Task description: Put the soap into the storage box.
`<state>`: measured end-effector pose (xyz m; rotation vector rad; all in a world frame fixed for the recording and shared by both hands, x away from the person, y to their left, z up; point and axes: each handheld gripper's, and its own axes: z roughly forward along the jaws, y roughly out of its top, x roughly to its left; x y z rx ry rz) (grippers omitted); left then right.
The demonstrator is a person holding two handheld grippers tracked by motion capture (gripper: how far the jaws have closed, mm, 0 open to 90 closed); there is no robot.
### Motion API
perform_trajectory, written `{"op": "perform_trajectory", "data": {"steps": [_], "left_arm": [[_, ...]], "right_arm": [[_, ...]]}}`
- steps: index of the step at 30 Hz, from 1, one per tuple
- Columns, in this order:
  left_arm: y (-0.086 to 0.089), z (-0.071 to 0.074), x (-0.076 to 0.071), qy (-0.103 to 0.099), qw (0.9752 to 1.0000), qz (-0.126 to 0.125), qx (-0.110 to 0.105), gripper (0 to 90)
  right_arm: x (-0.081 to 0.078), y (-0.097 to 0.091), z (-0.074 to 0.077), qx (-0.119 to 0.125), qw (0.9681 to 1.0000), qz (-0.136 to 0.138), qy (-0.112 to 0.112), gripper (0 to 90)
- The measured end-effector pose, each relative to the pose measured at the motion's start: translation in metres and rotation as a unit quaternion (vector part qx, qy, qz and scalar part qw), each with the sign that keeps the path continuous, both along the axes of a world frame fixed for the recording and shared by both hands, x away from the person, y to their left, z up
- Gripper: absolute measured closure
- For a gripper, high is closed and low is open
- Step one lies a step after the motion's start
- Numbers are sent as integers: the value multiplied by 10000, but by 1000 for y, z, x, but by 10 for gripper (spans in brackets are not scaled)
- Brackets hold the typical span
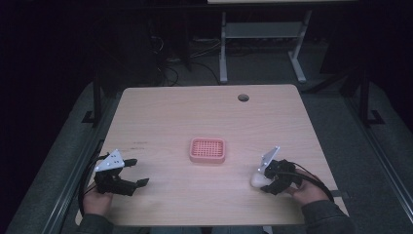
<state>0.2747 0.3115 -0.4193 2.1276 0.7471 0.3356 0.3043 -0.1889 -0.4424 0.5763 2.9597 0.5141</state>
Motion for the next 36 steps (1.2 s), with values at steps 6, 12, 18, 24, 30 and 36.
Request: {"op": "perform_trajectory", "data": {"steps": [6,12,18,24,30,36], "left_arm": [[1,0,0,-10,10000,-10,-5,148],[2,1,0,-1,10000,9,-20,148],[1,0,0,-5,10000,-10,-28,148],[0,0,0,6,10000,-8,-27,148],[0,0,0,2,10000,-10,-38,148],[1,0,1,-31,10000,-26,-24,148]], "right_arm": [[-2,3,4,11,9999,95,-43,485],[1,11,14,70,9997,212,-121,485],[8,18,18,111,9994,296,-129,485],[15,21,23,152,9991,354,-165,485],[21,25,25,231,9989,392,-104,485],[28,34,28,188,9985,499,-91,485]]}}
